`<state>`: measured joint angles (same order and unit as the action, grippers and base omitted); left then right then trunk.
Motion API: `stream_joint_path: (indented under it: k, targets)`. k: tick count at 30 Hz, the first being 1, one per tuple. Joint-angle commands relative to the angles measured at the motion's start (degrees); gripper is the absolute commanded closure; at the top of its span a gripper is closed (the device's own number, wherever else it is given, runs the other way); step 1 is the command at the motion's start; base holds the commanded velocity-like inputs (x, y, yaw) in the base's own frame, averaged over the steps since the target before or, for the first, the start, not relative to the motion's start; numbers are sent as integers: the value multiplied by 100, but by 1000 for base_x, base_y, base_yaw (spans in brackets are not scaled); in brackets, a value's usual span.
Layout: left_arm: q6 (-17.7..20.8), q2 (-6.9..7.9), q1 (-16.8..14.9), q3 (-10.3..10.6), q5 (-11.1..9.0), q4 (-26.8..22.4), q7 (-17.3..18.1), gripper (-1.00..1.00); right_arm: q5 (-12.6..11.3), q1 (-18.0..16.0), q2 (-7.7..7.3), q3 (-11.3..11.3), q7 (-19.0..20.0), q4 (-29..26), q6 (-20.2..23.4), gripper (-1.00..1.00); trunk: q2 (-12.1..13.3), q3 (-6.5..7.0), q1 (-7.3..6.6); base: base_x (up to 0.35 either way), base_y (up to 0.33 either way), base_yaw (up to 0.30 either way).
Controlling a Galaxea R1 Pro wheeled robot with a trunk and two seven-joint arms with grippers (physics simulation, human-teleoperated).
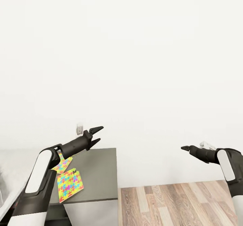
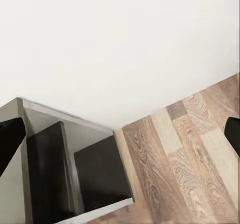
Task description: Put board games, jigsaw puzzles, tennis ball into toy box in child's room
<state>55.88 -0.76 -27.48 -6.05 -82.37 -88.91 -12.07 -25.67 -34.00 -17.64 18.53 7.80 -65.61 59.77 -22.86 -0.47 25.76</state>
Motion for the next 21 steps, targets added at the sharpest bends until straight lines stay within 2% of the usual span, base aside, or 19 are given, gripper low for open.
stream_joint_path:
  k: [1, 11, 21]
  targets:
    - [29, -5, -3, -13, -60, -4, -59, -100, 58, -23, -31, 9, 57, 119, 23, -100, -6, -2, 3, 0, -45, -276]
    - [17, -3, -3, -11, -44, -4, -59, -100, 67, -289, -138, -9, 41, 887, 23, -100, -6, 22, 3, 0, -143, -276]
    - [19, -15, -3, -9, 233, -6, -54, -100, 70, -407, -157, -15, 38, 1140, 23, -100, -6, 46, 3, 0, -239, -277]
